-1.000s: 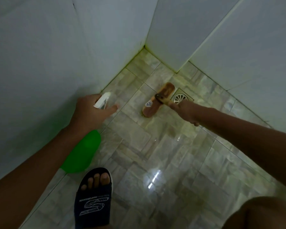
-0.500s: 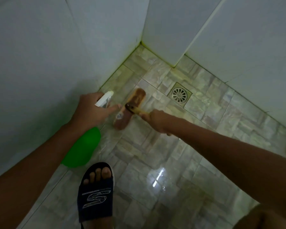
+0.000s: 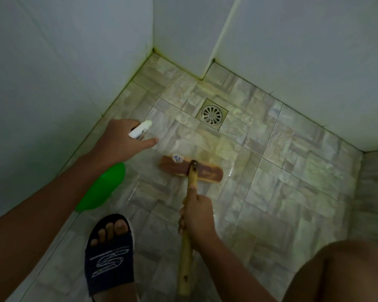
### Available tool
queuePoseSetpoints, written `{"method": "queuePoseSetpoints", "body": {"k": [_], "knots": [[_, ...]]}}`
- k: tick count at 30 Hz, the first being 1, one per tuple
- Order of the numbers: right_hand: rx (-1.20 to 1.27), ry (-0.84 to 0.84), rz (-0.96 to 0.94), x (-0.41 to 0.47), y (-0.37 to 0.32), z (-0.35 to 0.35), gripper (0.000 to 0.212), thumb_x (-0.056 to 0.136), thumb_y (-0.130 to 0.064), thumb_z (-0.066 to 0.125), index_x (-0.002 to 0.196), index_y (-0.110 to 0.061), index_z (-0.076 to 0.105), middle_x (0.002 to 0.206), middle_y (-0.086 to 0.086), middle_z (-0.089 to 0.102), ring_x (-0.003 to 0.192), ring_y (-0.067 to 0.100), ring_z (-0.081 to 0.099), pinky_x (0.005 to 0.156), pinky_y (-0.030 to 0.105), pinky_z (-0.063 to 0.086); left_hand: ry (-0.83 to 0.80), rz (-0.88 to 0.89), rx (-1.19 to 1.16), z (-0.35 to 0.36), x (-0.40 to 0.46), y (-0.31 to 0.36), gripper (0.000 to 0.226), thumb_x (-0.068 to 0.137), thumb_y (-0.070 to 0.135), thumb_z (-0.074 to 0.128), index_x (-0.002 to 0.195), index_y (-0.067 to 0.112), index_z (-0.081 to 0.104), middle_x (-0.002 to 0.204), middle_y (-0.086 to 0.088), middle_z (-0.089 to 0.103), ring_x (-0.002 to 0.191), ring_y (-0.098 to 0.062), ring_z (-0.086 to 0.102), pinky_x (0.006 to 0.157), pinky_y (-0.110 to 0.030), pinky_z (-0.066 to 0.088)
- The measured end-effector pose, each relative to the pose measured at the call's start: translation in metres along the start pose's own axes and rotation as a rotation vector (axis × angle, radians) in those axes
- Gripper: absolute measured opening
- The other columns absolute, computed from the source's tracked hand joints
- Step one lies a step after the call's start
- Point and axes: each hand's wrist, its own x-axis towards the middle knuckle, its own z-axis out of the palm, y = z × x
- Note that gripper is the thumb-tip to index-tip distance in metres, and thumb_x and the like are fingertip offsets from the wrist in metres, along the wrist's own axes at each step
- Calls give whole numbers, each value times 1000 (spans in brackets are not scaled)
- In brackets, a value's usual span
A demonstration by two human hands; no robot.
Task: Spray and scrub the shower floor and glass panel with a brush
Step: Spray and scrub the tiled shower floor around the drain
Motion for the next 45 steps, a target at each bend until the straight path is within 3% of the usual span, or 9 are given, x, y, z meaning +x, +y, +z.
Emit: {"method": "queuePoseSetpoints", "body": {"k": [4,8,12,17,22,26,32,40,45], "knots": [[182,5,189,-17,21,23,51,103,-44,38,67,-10,51,51,7,47,35,20,47,40,28,43,-31,9,6,7,4,-4,56,77,36,92,59,10,45,53,2,35,50,-11,30,53,-30,25],[207,-3,130,30,-18,33,54,90,-59,37,62,-15,52,59,11,55,57,35,65,55,50,57,-26,12,30,5,6,-8,58,78,35,91,59,10,42,52,-1,34,49,-9,39,48,-22,26],[495,-46,198,71,-96,21,40,103,-44,38,75,-15,43,50,3,40,31,14,38,37,19,37,-24,53,36,1,8,-7,66,78,31,92,56,21,31,51,1,28,48,-8,37,47,-20,23],[301,-68,189,43,-48,14,49,99,-52,40,66,-17,47,52,5,44,37,17,41,42,23,37,-7,61,35,5,12,-4,63,77,33,92,55,16,36,50,0,30,51,-11,37,48,-26,26],[353,-175,282,2,-7,-1,50,100,-54,37,67,-17,42,49,2,37,33,15,34,39,20,34,-10,118,-8,10,21,3,60,79,33,91,58,5,43,55,-4,33,53,-16,32,52,-32,23],[263,-124,153,61,-51,7,50,99,-56,37,66,-19,46,56,5,45,40,18,43,44,24,38,-52,154,-52,12,26,13,58,79,35,91,61,3,47,57,-3,36,57,-17,36,55,-31,25],[344,-129,84,89,-107,2,45,102,-47,37,71,-14,44,52,4,40,35,15,36,39,20,32,-94,169,-40,24,31,21,63,74,45,88,55,20,33,54,3,28,52,-17,30,58,-34,29],[228,-57,265,-10,16,-65,50,98,-55,43,65,-18,43,50,3,37,35,15,35,42,22,33,-164,100,1,42,37,20,62,64,71,72,54,17,43,53,-1,38,52,-20,38,56,-34,34],[70,31,282,5,31,-94,49,100,-50,40,70,-12,50,55,8,45,39,18,44,43,24,39,-182,94,50,51,44,25,61,77,42,91,54,14,41,53,-4,37,51,-22,35,57,-33,30]]}}
